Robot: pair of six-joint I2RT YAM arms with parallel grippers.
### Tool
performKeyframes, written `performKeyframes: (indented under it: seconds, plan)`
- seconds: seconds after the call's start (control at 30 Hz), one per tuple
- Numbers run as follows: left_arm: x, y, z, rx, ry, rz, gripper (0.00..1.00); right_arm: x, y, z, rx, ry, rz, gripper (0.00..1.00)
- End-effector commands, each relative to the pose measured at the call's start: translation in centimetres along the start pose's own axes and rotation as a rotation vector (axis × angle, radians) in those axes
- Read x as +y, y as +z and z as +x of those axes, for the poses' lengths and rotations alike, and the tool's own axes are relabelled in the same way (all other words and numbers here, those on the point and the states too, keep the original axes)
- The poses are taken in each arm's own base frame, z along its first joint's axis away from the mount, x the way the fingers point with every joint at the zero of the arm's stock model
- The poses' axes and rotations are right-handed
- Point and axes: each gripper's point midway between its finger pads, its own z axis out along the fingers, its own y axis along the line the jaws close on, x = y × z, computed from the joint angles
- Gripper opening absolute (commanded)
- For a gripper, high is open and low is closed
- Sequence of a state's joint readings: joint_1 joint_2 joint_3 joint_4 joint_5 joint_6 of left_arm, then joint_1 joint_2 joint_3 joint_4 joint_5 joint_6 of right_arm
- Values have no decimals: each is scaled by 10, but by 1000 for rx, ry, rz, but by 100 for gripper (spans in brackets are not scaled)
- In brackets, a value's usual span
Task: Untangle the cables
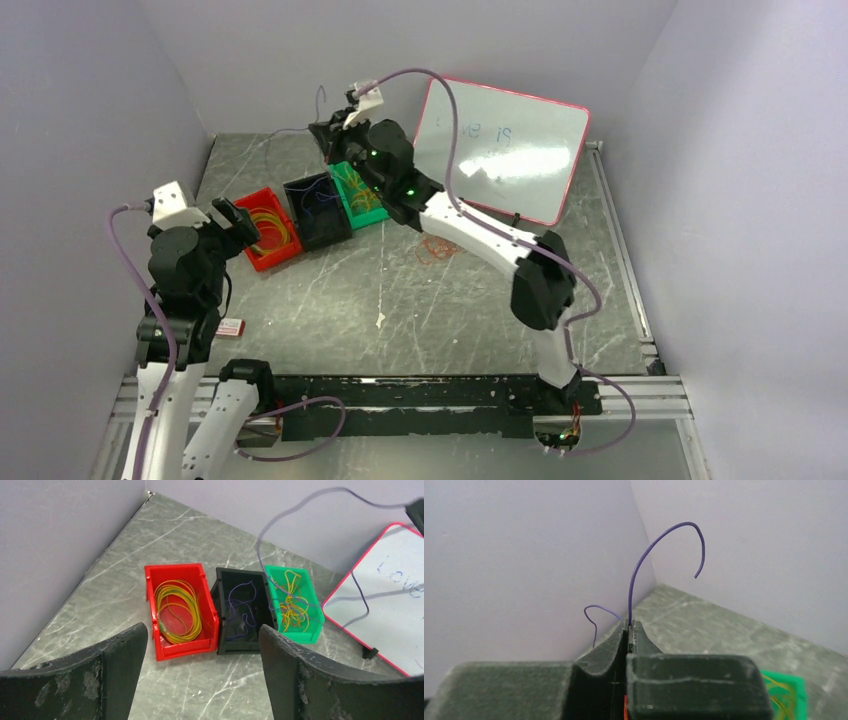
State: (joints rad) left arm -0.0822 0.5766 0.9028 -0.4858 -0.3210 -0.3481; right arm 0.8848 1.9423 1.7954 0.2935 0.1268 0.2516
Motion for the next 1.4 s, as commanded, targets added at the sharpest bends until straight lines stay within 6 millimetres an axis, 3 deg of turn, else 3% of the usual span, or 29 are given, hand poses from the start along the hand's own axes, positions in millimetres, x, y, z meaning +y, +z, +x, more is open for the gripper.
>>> performKeyframes:
  seconds: [0.0, 0.17, 0.37, 0.77, 1.07, 1.37]
  plan:
    - [11, -3, 16, 44, 11, -45, 86, 18, 40, 18, -98, 36, -108, 0]
    - [12, -4, 15, 53, 27, -48, 87, 0, 68, 66, -137, 39, -63, 0]
    - [16, -7, 14, 46, 57, -56, 87, -25, 73, 77, -174, 16, 44, 0]
    - [4, 2, 21, 75, 61, -2, 87, -73, 51, 97, -127, -49, 265, 0]
    - [-3, 9, 27, 108, 65, 19, 87, -80, 55, 129, -19, -138, 314, 0]
    - [-10, 11, 31, 135, 66, 57, 86, -72, 55, 182, 131, -270, 330, 0]
